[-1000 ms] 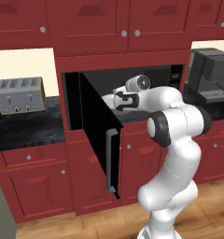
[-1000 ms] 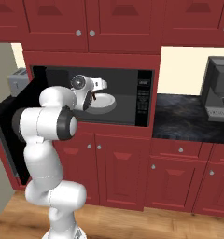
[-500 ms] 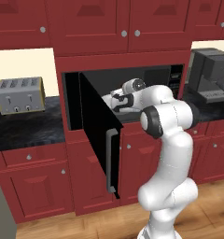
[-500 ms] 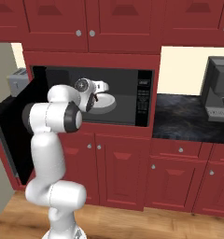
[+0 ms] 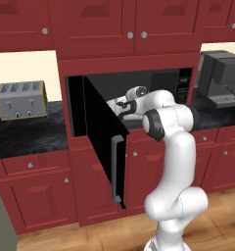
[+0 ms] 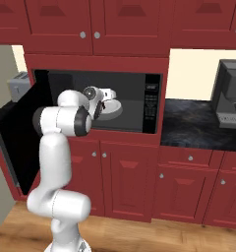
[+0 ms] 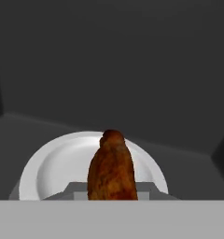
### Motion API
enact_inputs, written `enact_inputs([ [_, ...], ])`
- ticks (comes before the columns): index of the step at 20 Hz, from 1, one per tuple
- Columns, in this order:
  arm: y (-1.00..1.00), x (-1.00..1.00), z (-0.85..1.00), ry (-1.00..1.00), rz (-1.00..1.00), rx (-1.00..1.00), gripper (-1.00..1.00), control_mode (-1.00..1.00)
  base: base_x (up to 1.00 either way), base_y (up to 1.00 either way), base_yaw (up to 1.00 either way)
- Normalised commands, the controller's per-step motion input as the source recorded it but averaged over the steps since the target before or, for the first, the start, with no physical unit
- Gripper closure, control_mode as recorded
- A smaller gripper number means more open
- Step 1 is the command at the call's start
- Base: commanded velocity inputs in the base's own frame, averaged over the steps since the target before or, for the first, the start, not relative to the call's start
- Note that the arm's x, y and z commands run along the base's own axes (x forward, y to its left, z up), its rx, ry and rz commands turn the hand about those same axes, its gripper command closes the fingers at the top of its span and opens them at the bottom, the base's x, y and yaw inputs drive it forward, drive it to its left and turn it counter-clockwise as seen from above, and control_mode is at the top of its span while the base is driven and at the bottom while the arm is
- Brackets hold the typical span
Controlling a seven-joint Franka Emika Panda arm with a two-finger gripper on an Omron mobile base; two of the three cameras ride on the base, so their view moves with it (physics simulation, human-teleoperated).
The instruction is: Transport the chicken drumstick from the fridge to the microwave and turn on the microwave.
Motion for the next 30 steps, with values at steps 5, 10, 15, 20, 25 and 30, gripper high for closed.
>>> enact_inputs([
  [5,0.02,0.32,-0.30,0.00,0.00,-0.01,1.00,-1.00,0.00,0.00,0.00],
  [10,0.03,0.29,-0.26,0.00,0.00,-0.01,1.00,-1.00,0.00,0.00,0.00],
  [15,0.05,0.26,-0.10,0.03,0.00,0.00,1.00,-1.00,0.00,0.00,0.00],
  [20,0.12,0.03,0.00,0.01,-0.01,0.00,1.00,-1.00,0.00,0.00,0.00],
  [25,0.11,0.00,-0.02,0.00,0.00,0.00,1.00,-1.00,0.00,0.00,0.00],
  [30,0.09,0.04,0.00,0.00,0.00,0.00,-1.00,-1.00,0.00,0.00,0.00],
])
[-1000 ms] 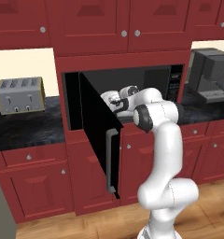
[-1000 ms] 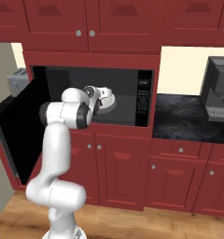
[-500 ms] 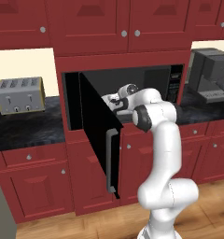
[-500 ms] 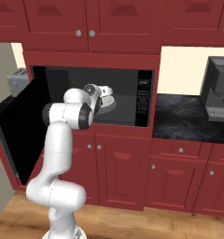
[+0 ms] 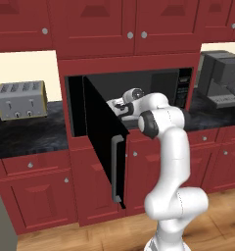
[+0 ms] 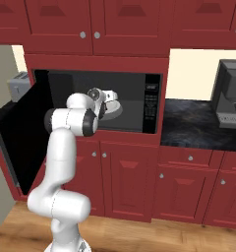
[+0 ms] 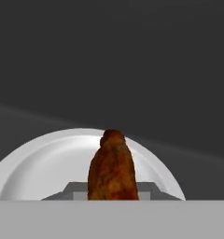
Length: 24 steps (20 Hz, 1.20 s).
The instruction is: Transport the chicken drumstick from the fridge to the microwave and turn on the microwave.
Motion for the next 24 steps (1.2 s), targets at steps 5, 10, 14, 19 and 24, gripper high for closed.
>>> enact_inputs([
  [5,0.06,0.22,0.00,0.00,0.00,0.00,-1.00,-1.00,0.00,0.00,0.00],
  [10,0.04,0.18,0.00,0.00,0.00,0.00,-1.00,-1.00,0.00,0.00,0.00],
  [14,0.05,0.10,0.00,-0.01,0.00,0.00,-1.00,-1.00,0.00,0.00,0.00],
  [19,0.27,-0.01,0.00,-0.02,0.00,0.00,-1.00,-1.00,0.00,0.00,0.00],
  [24,0.11,0.00,0.00,0.00,0.00,0.00,-1.00,-1.00,0.00,0.00,0.00],
])
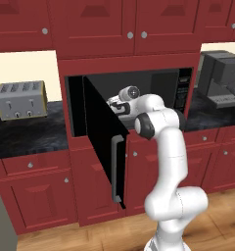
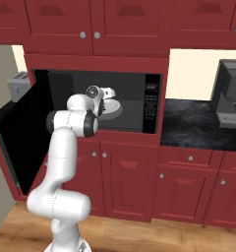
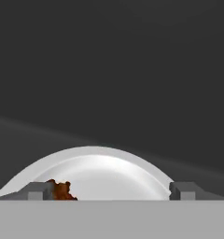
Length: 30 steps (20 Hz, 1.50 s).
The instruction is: Transport the chicken drumstick from the fridge to the microwave and turn on the microwave.
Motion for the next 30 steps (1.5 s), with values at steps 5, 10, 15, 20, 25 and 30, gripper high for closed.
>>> enact_inputs([
  [5,-0.05,-0.04,0.02,0.00,0.00,0.00,-1.00,-1.00,0.00,0.00,0.00],
  [10,-0.19,-0.38,0.01,0.00,0.00,0.00,-1.00,-1.00,0.00,0.00,0.00],
  [15,-0.20,-0.62,0.11,-0.03,0.00,0.00,-1.00,-1.00,0.00,0.00,0.00],
  [20,-0.21,-0.85,0.48,-0.01,-0.01,0.04,-1.00,-1.00,0.00,0.00,0.00],
  [25,-0.17,-0.65,0.62,0.02,-0.03,0.04,-1.00,-1.00,0.00,0.00,0.00],
  [30,-0.23,-0.50,0.51,0.10,-0.03,0.02,-1.00,-1.00,0.00,0.00,0.00],
])
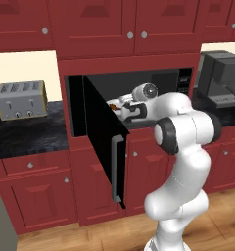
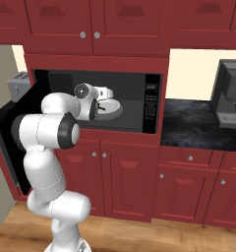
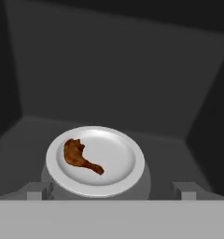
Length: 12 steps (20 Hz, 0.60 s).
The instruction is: Transport the chicken drumstick from the fridge to the microwave and turn on the microwave.
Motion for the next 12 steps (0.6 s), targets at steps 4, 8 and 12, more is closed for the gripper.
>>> enact_inputs([
  [4,-0.16,-0.63,0.16,0.07,-0.01,0.00,-1.00,-1.00,0.00,0.00,0.00],
  [8,-0.16,-0.79,0.01,0.02,0.00,0.00,-1.00,-1.00,0.00,0.00,0.00],
  [12,-0.26,-0.75,0.14,0.06,0.00,0.00,-1.00,-1.00,0.00,0.00,0.00],
])
